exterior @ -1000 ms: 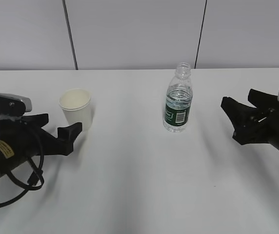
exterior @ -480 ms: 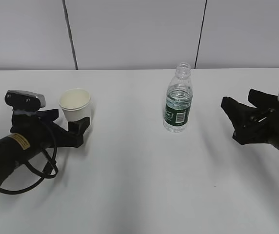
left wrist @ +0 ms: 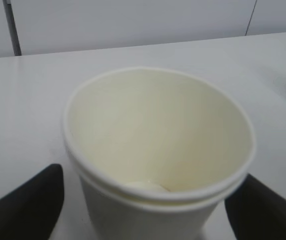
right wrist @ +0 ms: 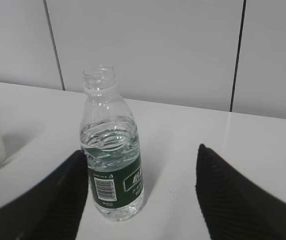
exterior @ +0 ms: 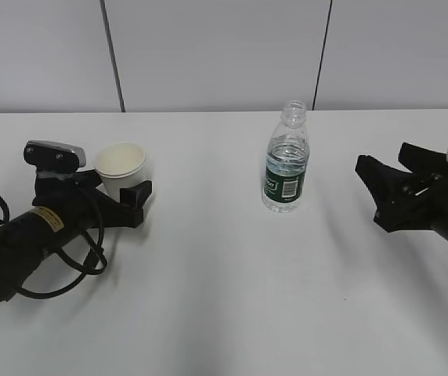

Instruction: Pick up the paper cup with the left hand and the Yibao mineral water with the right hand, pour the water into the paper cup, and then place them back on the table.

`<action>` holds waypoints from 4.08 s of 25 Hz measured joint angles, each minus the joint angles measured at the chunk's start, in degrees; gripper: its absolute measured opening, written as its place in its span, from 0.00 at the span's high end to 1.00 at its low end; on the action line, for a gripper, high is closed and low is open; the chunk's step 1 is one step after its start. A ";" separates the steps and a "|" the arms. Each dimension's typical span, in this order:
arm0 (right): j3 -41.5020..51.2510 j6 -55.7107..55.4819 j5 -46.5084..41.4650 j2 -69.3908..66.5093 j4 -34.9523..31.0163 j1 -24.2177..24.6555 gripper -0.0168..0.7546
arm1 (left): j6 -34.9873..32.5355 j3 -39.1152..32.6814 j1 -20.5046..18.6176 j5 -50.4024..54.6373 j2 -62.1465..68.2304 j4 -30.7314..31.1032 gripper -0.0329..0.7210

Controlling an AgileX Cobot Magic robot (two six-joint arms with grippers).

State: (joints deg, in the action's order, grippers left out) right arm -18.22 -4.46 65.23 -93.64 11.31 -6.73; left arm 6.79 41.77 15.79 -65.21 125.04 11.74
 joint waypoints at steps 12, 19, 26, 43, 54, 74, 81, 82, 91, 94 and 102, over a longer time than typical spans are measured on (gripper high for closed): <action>0.00 0.00 0.00 0.00 0.00 0.00 0.33 | 0.00 1.46 0.00 0.01 1.08 0.00 0.17; 0.00 0.00 0.00 0.00 0.00 0.00 0.33 | 0.00 1.46 0.00 0.05 1.20 -0.25 0.22; -0.03 0.00 0.11 -0.29 0.00 0.00 0.33 | 0.00 1.46 0.00 0.05 1.20 -0.37 0.32; -4.17 -0.36 0.11 -9.64 1.40 0.00 0.15 | 0.00 1.46 0.00 0.00 1.73 -0.41 0.34; -14.53 -0.92 0.22 -20.26 4.88 0.00 0.15 | 0.00 1.46 0.00 0.00 1.73 -0.41 0.34; -27.56 -6.99 0.22 -31.95 13.22 0.00 0.15 | 0.00 1.46 0.00 0.00 1.73 -0.41 0.34; -30.24 -7.86 0.22 -32.44 14.51 0.00 0.15 | 0.00 1.46 0.00 0.00 1.73 -0.41 0.34; -30.77 -8.47 0.22 -32.78 15.05 0.00 0.15 | 0.00 1.46 0.00 0.00 1.73 -0.41 0.34; -33.87 -10.22 0.34 -34.13 16.92 0.00 0.15 | 0.00 1.46 0.00 0.00 1.73 -0.41 0.34; -35.07 -10.22 0.34 -34.89 17.47 0.00 0.15 | 0.00 1.46 0.00 0.00 1.73 -0.41 0.34; -36.06 -10.43 0.34 -35.80 17.86 -0.56 0.17 | 0.00 1.46 0.00 0.00 1.73 -0.41 0.34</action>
State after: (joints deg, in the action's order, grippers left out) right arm -54.28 -14.89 65.57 -129.44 29.17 -7.29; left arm 6.79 43.23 15.79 -65.21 126.77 11.32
